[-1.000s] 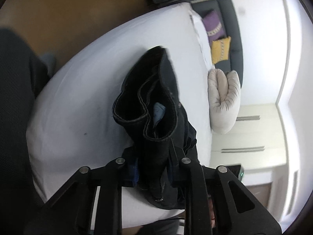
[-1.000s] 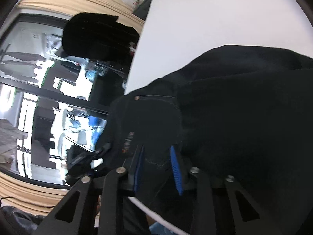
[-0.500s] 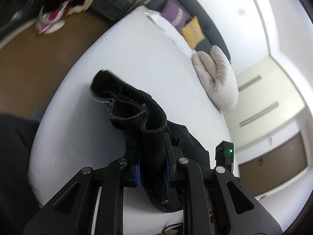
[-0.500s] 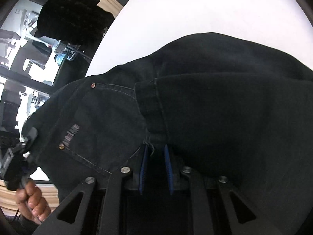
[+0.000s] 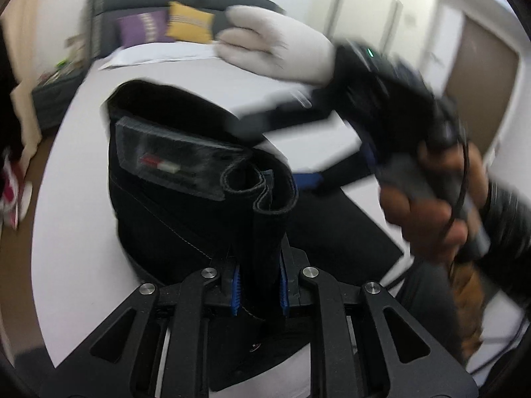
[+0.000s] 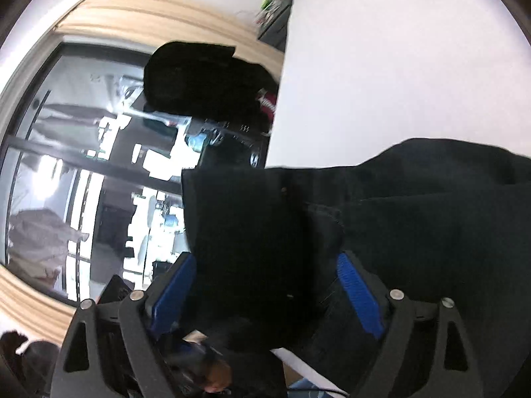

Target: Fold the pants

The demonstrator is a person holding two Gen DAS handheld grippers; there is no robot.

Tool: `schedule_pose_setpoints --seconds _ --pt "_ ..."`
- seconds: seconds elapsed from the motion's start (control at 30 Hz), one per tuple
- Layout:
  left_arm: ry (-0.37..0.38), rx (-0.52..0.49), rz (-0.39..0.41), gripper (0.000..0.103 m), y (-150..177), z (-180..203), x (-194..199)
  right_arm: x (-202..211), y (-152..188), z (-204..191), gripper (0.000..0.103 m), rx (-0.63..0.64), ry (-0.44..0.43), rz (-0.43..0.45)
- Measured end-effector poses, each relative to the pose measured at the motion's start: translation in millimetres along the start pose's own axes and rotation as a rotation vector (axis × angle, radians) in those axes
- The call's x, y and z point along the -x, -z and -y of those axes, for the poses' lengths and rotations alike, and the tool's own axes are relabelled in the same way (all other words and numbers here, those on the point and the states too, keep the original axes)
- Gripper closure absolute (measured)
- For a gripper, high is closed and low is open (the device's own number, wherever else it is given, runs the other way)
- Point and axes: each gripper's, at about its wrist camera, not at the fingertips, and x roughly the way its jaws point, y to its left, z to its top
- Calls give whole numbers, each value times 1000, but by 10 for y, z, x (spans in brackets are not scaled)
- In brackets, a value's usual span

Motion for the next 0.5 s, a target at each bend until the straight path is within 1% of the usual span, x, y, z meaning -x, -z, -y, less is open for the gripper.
schedule_pose_setpoints --seconds 0.07,0.1,0.2,0.23,0.3,0.33,0.37,0.4,0.43,0.47,0.5 --pt "5 -46 -25 89 43 149 -139 33 -8 -1 13 4 24 -2" --pt "3 -76 -39 89 68 237 -200 25 -48 -9 13 -2 28 -1" --pt "-4 -139 -71 89 101 440 -414 57 -20 -12 13 -4 40 2" --pt "-3 -150 -79 89 106 494 -470 50 -6 -38 13 11 69 -4" --pt "-6 -173 -96 89 117 556 -583 -22 18 -34 16 40 176 -27" --pt "-5 -178 -103 89 113 590 -625 -72 28 4 31 40 225 -53" --pt "-5 -180 -107 89 121 594 -636 -109 41 42 49 37 261 -77" --pt "-4 -184 -113 89 118 620 -677 -88 50 83 53 34 290 -82" --pt "-2 -187 -117 89 110 639 -712 -51 75 91 55 44 335 -71" --pt "5 -193 -122 89 109 685 -755 2 100 94 60 54 368 -58" --pt "12 -198 -126 89 227 572 -776 47 109 116 62 53 386 -51"
